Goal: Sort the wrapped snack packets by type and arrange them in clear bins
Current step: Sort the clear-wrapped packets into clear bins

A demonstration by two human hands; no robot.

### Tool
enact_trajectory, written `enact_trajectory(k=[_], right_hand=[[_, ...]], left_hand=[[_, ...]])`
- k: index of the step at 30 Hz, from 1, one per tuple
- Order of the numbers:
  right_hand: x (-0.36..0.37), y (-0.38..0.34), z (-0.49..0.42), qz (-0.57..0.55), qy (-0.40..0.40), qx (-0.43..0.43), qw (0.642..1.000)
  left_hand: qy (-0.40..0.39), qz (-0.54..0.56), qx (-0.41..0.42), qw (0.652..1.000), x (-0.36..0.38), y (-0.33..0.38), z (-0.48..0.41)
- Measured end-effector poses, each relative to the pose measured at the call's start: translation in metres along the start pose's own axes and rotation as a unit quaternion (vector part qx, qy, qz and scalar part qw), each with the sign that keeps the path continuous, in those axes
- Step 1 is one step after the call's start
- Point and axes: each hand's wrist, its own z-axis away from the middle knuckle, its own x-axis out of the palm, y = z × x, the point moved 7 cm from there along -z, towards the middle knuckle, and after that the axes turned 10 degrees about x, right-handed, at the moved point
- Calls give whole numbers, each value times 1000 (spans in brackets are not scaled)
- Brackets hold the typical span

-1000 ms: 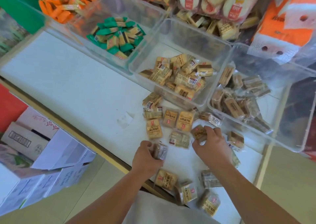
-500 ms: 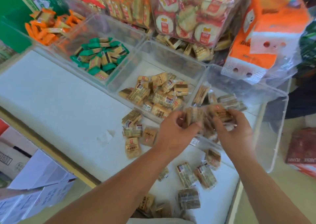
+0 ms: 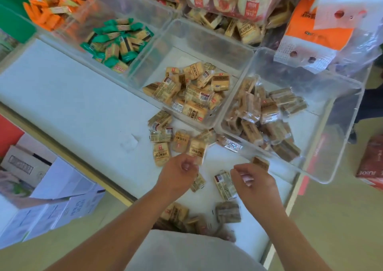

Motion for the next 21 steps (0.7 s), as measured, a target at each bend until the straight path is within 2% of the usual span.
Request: enact_trajectory(k=[3,6,9,12,15,19,21], right_hand=[[27,33,3,92,-20,44,995],[39,58,14,249,-47,94,963],[46,75,31,263,-44,116,957],[55,90,52,252,-46,122,959],[65,103,70,288,-65,140,945],[80,111,83,423,-98,92,896],[82,113,83,459,-88,47,883]], left_hand=[[-54,-85,-36,994,-2,-37,19],[-106,-214,-13,971,-7,-59,40],[-112,-276,25,954,-16,-75,56],[-134,-240,53,960,-8,-80,69],[-186,-264,105,941,18,-79,81],[-229,-359,152,892,44,-83,92],[-221,-385,158,882,51,-87,96]])
